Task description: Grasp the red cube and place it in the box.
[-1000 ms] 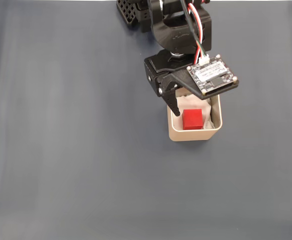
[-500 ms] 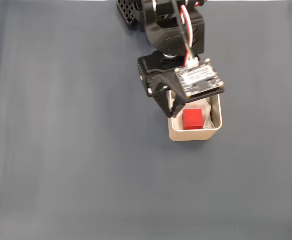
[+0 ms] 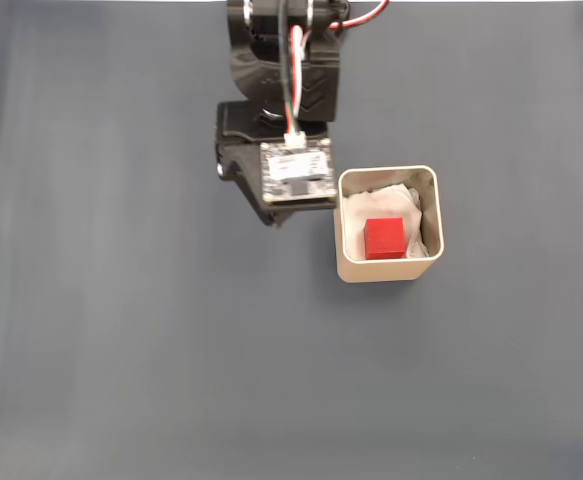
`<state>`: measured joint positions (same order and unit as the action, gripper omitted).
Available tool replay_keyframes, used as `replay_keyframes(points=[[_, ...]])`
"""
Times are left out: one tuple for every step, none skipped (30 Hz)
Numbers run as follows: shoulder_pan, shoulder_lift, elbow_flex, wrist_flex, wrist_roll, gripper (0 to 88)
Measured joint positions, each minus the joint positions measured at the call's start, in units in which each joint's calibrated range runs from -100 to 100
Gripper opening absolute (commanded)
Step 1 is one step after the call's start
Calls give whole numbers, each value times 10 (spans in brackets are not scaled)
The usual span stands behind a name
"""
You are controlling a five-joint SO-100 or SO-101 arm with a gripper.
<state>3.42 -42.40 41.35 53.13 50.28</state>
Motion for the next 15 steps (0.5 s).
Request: replay_keyframes(points=[[6,-7,11,0,0,2],[12,-14,20,0,0,2],[17,-21,29,0,0,2],[22,-29,37,0,-1,2],[27,-37,47,-1,-2,2],[32,-45,57,-1,-2,2],[35,-55,70,-1,-2,2],[39,-64,83,-3,-2,2],[42,-75,97,-6,-2,2],[45,-85,111,-6,-2,2],[47,-96,124,-6,-2,2],[47,-107,138,-6,-2,2],[47,-119,152,-7,-2,2],[47,-131,166,-8,-2,2],[47,-143,180,-9,-2,2]])
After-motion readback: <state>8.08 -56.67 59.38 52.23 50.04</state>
